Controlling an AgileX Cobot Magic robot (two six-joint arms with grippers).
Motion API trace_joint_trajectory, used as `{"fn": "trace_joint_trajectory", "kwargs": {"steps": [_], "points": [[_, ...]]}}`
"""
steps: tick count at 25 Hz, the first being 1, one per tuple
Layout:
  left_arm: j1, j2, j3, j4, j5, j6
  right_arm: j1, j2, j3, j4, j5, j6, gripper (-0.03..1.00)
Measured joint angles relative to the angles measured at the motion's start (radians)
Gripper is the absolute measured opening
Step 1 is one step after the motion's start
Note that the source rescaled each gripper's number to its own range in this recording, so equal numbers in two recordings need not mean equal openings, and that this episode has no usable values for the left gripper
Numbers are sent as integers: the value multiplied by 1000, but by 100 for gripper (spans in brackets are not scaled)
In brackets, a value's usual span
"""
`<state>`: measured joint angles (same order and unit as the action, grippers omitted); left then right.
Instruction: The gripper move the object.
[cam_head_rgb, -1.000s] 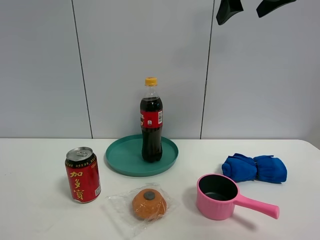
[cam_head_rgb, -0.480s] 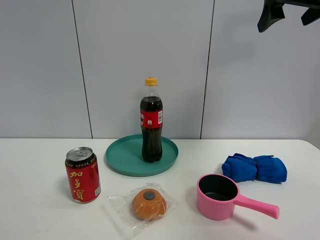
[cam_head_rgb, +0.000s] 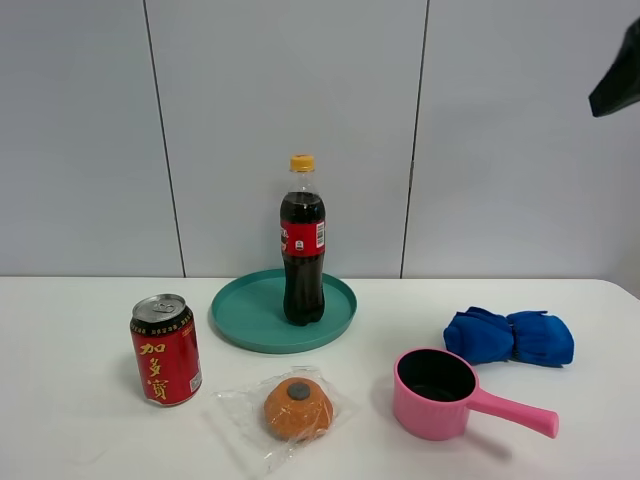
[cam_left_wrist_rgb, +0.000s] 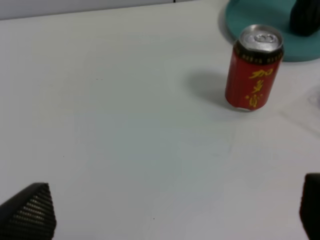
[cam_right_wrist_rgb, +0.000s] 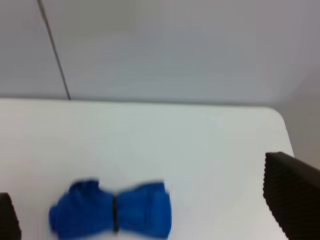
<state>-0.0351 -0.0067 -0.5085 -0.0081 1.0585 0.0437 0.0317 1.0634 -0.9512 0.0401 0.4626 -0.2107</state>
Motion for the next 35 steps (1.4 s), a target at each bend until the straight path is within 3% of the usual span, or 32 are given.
{"fn": "trace_joint_trajectory", "kwargs": {"steps": [4,8,13,17,21,35], "points": [[0,0,0,0,0,0,-30,-239,190,-29,18,87,100],[0,0,0,0,0,0,-65,-467,336,-49,100,129,100],[0,0,0,0,0,0,-68,-707,414,-55,292,199,100],[0,0,0,0,0,0,-68,-845,419,-117,470,225,100],[0,0,0,0,0,0,-68,-958,430,-133,580,230,100],[0,0,0,0,0,0,-68,-1031,453,-114,592,231,100]]}}
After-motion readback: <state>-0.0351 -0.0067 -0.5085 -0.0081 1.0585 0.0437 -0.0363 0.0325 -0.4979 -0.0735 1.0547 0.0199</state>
